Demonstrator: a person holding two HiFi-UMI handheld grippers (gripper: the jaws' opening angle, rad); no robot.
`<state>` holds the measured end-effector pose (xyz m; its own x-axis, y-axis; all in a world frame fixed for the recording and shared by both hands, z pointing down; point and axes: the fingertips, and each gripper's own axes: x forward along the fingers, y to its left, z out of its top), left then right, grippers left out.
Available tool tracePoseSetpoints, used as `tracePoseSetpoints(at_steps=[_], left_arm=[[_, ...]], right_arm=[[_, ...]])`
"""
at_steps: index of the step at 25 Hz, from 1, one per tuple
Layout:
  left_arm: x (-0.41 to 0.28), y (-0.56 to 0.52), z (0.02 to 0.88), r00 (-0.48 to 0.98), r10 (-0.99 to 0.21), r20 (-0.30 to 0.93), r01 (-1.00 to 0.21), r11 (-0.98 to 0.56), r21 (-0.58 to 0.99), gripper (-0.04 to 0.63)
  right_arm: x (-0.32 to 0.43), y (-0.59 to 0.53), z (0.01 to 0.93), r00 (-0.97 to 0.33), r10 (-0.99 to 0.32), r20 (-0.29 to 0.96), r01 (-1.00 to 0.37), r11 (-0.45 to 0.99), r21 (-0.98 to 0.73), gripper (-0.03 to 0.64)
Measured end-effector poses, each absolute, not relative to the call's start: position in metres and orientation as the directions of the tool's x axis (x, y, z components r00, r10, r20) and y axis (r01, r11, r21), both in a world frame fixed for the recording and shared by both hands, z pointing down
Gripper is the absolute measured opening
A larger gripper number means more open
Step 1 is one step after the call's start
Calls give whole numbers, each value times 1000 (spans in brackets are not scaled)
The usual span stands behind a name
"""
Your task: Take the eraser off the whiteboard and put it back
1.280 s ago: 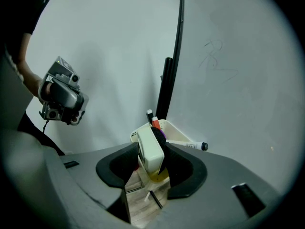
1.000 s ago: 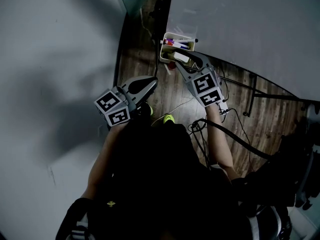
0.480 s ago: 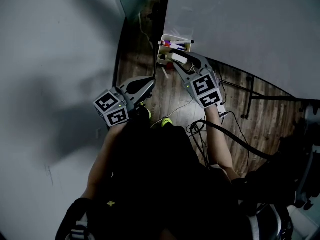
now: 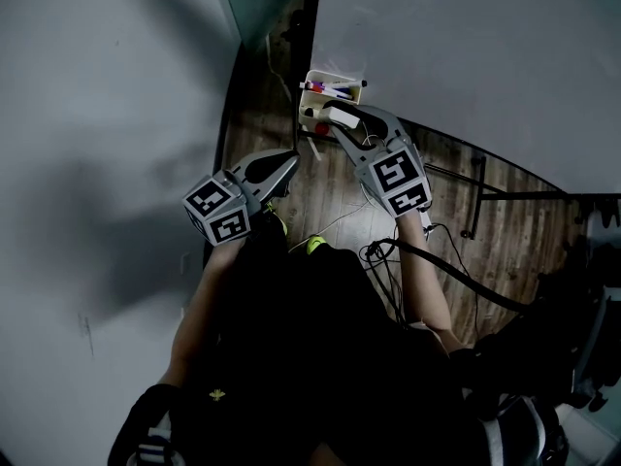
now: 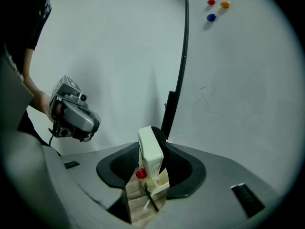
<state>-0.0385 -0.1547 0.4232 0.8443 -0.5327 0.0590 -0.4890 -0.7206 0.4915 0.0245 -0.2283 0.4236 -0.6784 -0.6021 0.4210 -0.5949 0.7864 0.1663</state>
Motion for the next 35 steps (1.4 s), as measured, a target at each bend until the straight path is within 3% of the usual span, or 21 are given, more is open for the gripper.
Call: tracePoseSetpoints(at_steps=[35], left_arm=[[-7, -147, 423, 817, -574, 43, -525, -711, 468, 18]], right_arm=[[53, -162, 370, -719, -606, 340, -573, 794, 204, 172]])
